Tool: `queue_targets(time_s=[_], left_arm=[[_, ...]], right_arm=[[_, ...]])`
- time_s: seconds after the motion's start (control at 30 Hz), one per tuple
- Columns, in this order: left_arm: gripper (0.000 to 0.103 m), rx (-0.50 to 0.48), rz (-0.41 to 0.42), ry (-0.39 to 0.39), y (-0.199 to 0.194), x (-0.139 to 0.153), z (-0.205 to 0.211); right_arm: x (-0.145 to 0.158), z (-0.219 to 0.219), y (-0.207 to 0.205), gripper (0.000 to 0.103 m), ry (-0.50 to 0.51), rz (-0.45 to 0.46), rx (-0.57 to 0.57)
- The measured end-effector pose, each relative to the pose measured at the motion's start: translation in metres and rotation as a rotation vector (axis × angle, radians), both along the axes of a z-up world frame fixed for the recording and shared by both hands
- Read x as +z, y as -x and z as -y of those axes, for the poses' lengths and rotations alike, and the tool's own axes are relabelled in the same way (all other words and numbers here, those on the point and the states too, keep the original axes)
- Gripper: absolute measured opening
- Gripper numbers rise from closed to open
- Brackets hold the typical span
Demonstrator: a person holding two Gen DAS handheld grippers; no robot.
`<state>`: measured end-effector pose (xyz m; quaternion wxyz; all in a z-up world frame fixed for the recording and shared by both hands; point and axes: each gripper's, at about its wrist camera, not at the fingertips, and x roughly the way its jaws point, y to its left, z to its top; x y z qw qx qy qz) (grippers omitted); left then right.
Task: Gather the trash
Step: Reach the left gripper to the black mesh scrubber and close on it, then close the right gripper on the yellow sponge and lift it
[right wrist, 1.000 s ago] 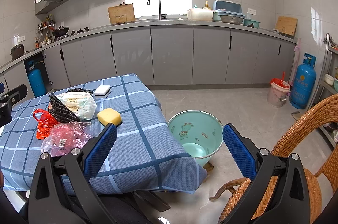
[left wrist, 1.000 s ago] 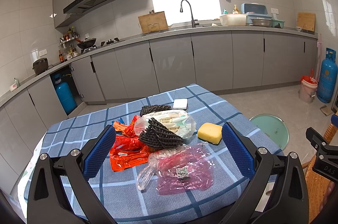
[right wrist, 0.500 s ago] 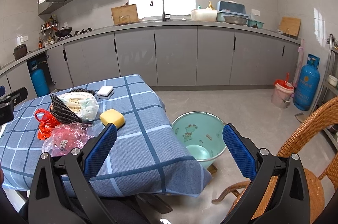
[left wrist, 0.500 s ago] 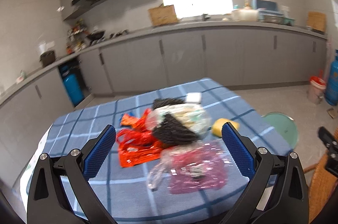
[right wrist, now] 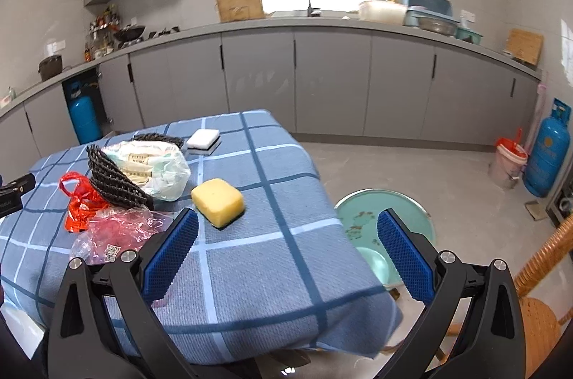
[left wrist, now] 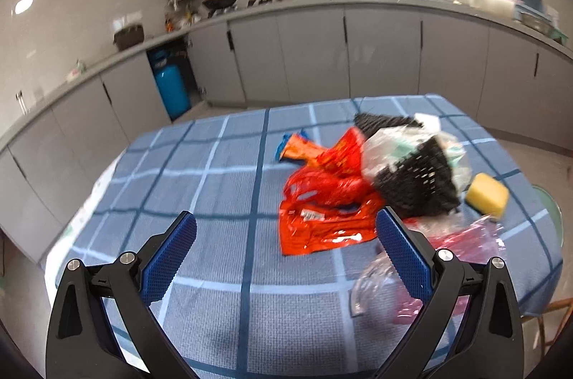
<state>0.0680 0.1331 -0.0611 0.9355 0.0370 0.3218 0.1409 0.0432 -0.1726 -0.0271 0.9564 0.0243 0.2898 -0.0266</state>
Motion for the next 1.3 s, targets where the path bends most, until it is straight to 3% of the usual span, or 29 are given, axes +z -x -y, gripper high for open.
queue_targets(time_s=[0.33, 0.57, 0.63, 0.67, 0.7, 0.73, 0.77, 0.8, 1.03, 1.17, 1.2, 1.3], left_arm=[[0.099, -0.135, -0.032, 0.026, -0.041, -0.011, 0.051], [0.097, -0.218, -0.086, 0.030, -0.082, -0.024, 0.091], [0.078, -0.224, -0.111, 0.033, -0.090, -0.032, 0.095], [0.056, -0.230, -0.130, 0.048, -0.094, -0.035, 0.095], [0.043, -0.241, -0.153, 0.082, -0.098, -0.039, 0.093], [0.036, -0.246, -0.158, 0.097, -0.099, -0.040, 0.092], [0.019, -0.251, -0.158, 0.100, -0.099, -0.040, 0.092], [0.013, -0.256, -0.156, 0.102, -0.098, -0.040, 0.091], [0.011, -0.260, -0.088, 0.116, -0.087, -0.014, 0.074], [0.011, -0.253, -0.020, 0.076, -0.085, 0.007, 0.068], [0.011, -0.249, -0.011, 0.061, -0.086, 0.009, 0.067], [0.011, -0.233, -0.003, 0.027, -0.092, 0.011, 0.066]], right_arm=[[-0.037, -0.018, -0.070, 0.098, 0.031, -0.071, 0.053], [-0.055, -0.017, -0.098, 0.098, 0.014, -0.098, 0.073], [-0.060, -0.018, -0.103, 0.098, 0.012, -0.109, 0.084], [-0.061, -0.018, -0.105, 0.098, 0.010, -0.115, 0.092], [-0.064, -0.020, -0.108, 0.098, 0.009, -0.121, 0.102], [-0.065, -0.022, -0.111, 0.098, 0.007, -0.124, 0.109], [-0.067, -0.023, -0.114, 0.098, 0.003, -0.128, 0.120], [-0.068, -0.025, -0.117, 0.098, 0.002, -0.129, 0.127], [-0.072, -0.045, -0.137, 0.098, 0.009, -0.134, 0.198], [-0.079, -0.054, -0.146, 0.098, 0.013, -0.158, 0.230], [-0.080, -0.056, -0.147, 0.096, 0.014, -0.164, 0.235], [-0.087, -0.059, -0.154, 0.074, -0.004, -0.214, 0.273]])
